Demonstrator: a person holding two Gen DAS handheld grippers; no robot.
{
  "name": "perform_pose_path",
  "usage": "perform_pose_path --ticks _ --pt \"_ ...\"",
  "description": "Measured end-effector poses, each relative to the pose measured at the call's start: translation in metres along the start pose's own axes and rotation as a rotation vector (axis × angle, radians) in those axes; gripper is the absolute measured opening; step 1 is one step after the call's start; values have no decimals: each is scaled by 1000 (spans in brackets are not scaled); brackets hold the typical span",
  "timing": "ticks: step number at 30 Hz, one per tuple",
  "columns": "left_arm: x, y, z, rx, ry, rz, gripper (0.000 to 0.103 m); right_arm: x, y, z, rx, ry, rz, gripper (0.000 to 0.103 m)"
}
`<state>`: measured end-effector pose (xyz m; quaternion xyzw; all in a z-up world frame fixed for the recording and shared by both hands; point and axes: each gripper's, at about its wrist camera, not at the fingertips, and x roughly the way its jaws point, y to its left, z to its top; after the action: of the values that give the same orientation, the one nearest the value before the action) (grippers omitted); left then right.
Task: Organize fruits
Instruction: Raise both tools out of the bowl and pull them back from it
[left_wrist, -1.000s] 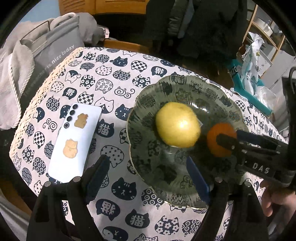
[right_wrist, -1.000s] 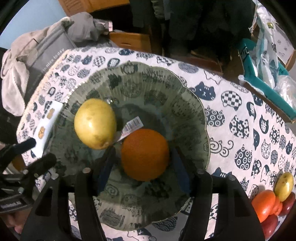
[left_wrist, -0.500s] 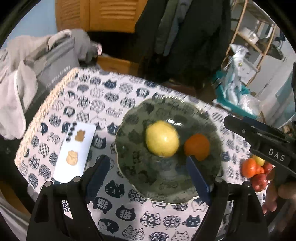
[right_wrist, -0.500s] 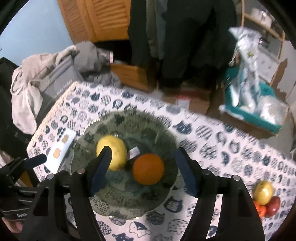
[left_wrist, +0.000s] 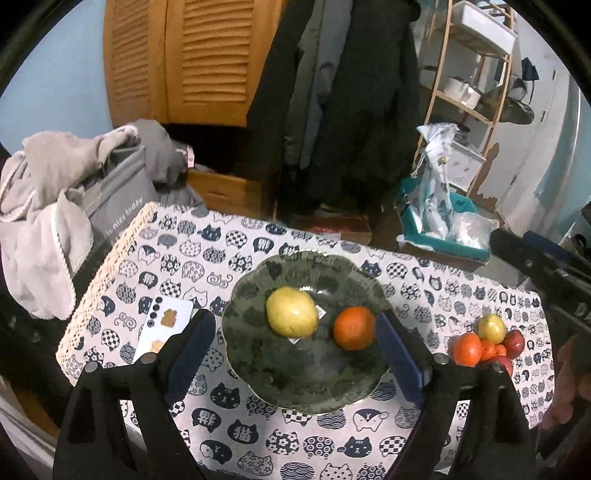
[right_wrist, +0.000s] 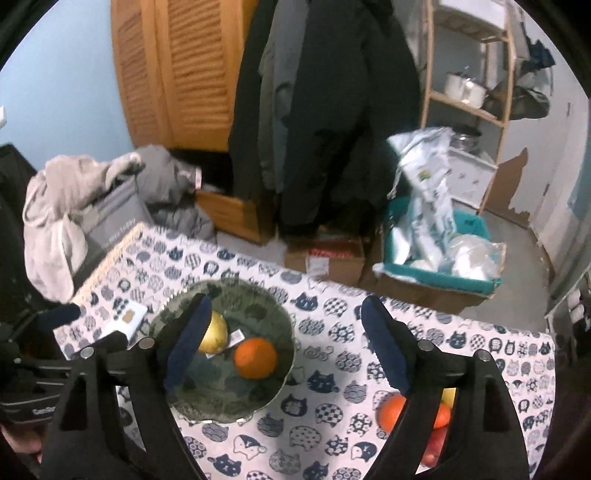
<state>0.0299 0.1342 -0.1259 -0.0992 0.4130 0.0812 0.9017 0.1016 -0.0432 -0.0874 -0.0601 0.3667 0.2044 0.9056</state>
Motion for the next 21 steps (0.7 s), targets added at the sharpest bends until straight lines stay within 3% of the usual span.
perform_pose_path --ticks 6,13,21 --pt "-32 -14 6 23 -97 7 102 -43 -16 1 4 -91 -54 84" --pt "-62 -40 10 83 -179 -8 102 -82 -35 -10 -1 -145 -99 84" --pt "-77 -76 11 155 -221 -27 103 -118 -60 -25 32 -182 -132 85"
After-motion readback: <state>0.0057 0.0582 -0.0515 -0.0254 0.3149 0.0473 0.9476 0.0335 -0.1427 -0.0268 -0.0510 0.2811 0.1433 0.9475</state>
